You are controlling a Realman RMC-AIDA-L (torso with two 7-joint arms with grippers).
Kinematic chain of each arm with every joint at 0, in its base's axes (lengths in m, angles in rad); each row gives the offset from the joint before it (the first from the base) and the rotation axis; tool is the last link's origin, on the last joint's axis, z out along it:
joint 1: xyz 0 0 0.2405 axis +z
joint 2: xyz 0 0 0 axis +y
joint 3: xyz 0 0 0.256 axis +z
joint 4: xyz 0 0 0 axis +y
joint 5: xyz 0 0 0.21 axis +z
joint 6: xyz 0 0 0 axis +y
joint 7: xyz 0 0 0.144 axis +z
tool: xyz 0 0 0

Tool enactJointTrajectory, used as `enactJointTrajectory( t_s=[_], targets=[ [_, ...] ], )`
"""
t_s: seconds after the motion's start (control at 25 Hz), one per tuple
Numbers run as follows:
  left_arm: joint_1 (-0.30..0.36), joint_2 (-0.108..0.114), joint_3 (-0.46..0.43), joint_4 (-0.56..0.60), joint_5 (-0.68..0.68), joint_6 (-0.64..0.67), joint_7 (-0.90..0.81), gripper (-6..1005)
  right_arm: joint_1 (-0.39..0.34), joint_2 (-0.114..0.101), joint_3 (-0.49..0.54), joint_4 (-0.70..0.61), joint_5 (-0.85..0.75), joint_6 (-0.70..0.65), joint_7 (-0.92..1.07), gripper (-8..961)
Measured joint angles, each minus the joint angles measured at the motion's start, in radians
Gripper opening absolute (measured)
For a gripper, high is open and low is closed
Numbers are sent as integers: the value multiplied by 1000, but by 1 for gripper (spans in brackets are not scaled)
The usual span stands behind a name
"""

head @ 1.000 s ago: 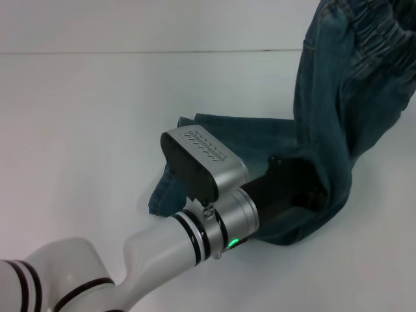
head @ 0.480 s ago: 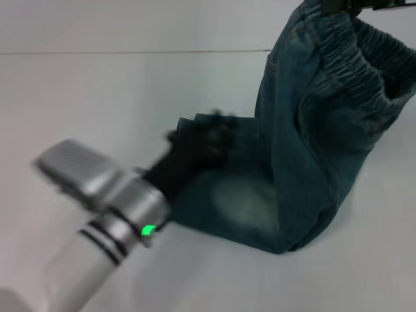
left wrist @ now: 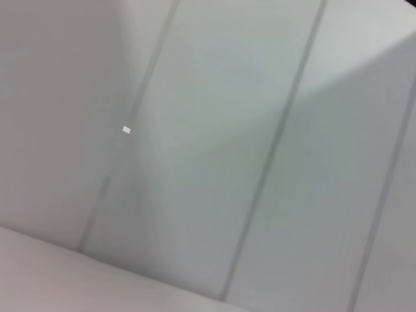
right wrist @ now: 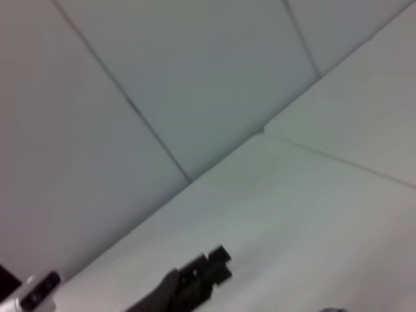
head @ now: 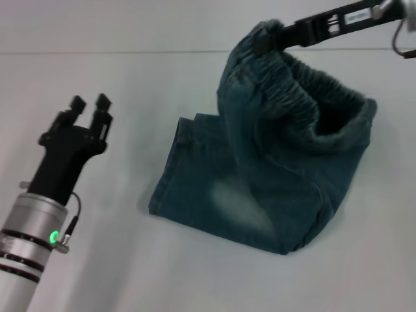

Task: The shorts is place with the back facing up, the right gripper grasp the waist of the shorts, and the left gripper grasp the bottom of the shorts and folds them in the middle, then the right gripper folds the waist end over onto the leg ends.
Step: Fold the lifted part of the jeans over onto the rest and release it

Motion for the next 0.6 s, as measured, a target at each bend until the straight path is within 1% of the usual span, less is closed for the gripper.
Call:
enactJointTrajectory(
  t_s=[0.12,0.28,0.44,0.52,0.6],
  targets=[
    [16,0,-36,6,0,9,-1,495,34,13,-40,40,-8,31,-23,121],
    [22,0,-52,17,1,11,-1,495,70,40,-114,82,-9,95,-48,126],
    [22,0,-53,18,5,3,-1,495,108,76,-220,138,-10,154,-67,132],
    [21,0,-53,19,5,1,-1,495,123,101,-264,151,-20,186,-68,135],
    [18,0,-53,20,7,0,-1,495,130,126,-283,150,-45,220,-68,138]
  ],
)
